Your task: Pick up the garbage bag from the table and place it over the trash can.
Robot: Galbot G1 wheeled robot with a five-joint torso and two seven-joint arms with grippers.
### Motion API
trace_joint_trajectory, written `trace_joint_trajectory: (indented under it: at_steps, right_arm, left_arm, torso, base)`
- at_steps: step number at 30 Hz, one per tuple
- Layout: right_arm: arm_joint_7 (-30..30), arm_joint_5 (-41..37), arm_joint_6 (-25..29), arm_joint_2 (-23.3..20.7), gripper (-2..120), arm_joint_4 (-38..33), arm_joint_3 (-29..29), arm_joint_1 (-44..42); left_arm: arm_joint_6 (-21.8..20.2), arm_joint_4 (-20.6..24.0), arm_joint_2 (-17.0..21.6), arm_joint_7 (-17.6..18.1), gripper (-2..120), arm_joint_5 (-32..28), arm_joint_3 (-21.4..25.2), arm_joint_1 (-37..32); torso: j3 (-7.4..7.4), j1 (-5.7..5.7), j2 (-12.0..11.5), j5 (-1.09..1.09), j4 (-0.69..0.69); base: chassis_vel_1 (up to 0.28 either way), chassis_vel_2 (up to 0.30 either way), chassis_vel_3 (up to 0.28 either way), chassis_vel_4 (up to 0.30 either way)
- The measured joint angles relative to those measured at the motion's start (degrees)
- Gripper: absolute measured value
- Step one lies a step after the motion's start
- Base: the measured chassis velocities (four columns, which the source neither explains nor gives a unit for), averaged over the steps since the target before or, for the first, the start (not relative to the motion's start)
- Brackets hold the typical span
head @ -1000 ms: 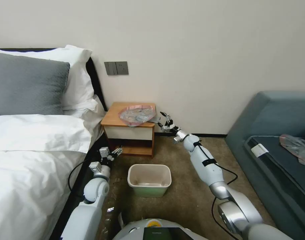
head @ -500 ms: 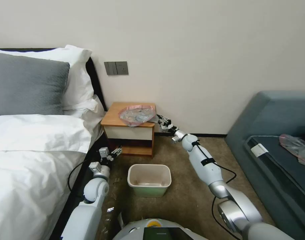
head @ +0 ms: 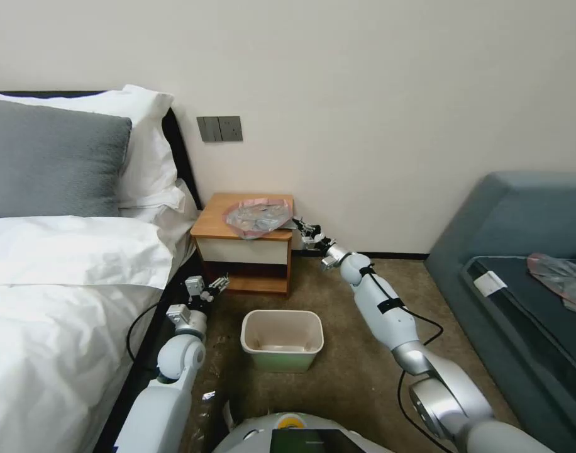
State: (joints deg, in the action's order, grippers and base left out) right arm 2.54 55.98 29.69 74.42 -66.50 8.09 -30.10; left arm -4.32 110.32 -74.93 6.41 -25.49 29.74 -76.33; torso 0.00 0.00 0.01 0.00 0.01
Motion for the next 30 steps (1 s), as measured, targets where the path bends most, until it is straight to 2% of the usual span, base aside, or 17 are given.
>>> trace_joint_trajectory:
  at_steps: [4,6,8,16,21,30]
  right_arm:
    - [-0.43,-0.92,-0.84,-0.58,0,-1.9,0.01,-0.86]
    - [-1.66,-6.65,-4.45,-2.71,0,-8.85,-0.27,-4.75]
    - [-1.76,-9.08,-5.49,-3.62,0,-11.45,-0.44,-6.56]
    - [-2.09,-13.87,-6.94,-5.75,0,-20.36,-0.46,-13.15]
    - [-3.01,-16.1,-9.03,-6.35,0,-28.23,-0.6,-20.08]
    - [-2.82,-16.22,-6.98,-7.78,0,-34.3,-0.29,-31.56]
  left_arm:
    - [-0.02,0.03,0.0,0.16,98,-0.2,0.22,0.01]
    - [-0.46,-0.18,0.05,1.54,98,-2.52,1.74,0.82]
    - [-0.59,-0.46,0.14,2.15,98,-3.29,2.46,1.3]
    - [-0.92,-1.0,-0.08,3.53,98,-5.19,4.05,2.66]
    - [-0.94,-0.84,-0.06,3.92,98,-6.41,4.45,2.92]
    - [-1.59,0.25,0.17,4.88,98,-10.17,5.06,4.33]
  torso:
    - [0.0,0.0,0.0,0.0,0.0]
    - [0.0,0.0,0.0,0.0,-0.01]
    - [0.0,-0.01,0.0,0.0,-0.01]
    - [0.0,-0.01,0.0,0.0,-0.01]
    - [-0.01,-0.01,0.0,-0.01,0.0]
    - [-0.01,-0.01,0.0,0.0,-0.02]
  base:
    - [0.0,0.0,0.0,0.0]
    - [0.0,0.0,0.0,0.0]
    - [0.0,0.0,0.0,0.0]
    - [0.0,0.0,0.0,0.0]
    - [0.0,0.0,0.0,0.0]
    - [0.0,0.0,0.0,0.0]
